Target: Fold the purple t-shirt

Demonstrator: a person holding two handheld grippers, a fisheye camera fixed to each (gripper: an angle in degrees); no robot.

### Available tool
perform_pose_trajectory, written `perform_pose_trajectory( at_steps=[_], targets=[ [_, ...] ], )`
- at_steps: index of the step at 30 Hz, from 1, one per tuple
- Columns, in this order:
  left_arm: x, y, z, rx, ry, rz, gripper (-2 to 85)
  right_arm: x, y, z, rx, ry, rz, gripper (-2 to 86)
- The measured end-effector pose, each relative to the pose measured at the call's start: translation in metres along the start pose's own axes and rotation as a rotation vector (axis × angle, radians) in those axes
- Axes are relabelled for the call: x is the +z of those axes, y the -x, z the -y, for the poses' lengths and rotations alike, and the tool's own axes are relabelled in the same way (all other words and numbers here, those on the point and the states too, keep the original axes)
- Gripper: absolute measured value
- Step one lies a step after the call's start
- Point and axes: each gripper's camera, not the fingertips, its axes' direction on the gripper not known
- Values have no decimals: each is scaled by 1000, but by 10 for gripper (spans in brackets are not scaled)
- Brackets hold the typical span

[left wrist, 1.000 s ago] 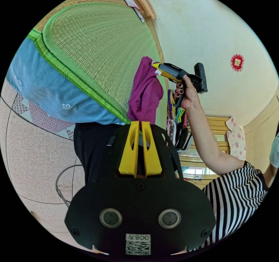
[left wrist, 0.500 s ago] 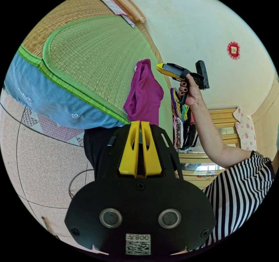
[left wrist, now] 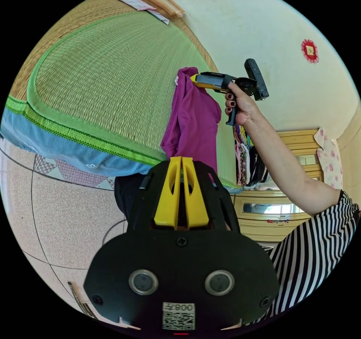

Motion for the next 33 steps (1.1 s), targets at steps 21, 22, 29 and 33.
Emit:
perform_pose_trajectory(
  at_steps=[21, 22, 29, 33],
  targets=[
    [28, -70, -12, 204, 25, 254, 1, 23, -9, -70, -44, -82, -116, 2],
    [28, -70, -12, 203, 26, 250, 1, 24, -13, -73, -50, -81, -112, 2],
    [21, -80, -21, 168, -19, 226, 1, -2, -57, -95, 18, -110, 44, 3],
    [17, -87, -30, 169, -31, 212, 2, -35, -95, -145, 59, -196, 150, 3]
  ],
)
